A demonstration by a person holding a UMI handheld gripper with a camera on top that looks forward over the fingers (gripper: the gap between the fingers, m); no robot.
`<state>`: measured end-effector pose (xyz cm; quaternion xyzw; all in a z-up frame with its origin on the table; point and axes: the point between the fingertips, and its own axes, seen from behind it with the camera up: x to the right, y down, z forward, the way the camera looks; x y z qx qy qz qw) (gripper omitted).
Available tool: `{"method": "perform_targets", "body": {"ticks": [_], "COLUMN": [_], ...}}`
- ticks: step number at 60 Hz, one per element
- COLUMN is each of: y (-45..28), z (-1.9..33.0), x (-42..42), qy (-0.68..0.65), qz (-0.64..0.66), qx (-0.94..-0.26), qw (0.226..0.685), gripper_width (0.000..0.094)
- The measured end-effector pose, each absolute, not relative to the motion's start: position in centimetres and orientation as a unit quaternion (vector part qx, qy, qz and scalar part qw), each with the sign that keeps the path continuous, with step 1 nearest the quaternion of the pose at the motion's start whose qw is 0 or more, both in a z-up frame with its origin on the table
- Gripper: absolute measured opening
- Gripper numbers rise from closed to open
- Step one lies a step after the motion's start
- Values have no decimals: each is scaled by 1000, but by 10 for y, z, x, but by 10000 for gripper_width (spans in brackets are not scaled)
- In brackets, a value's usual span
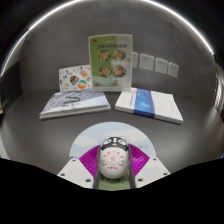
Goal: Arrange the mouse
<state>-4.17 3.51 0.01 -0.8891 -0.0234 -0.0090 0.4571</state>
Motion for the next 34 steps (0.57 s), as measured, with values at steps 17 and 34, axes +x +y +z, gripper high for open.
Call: {"method": "perform_targets", "body": {"ticks": [17, 34], "y": [35, -49], "z": [-7, 22], "x": [-41, -16], "qy": [3, 13], "qz": [32, 29], "qx": [-895, -890], "qw": [446, 455], "gripper_width": [718, 843]}}
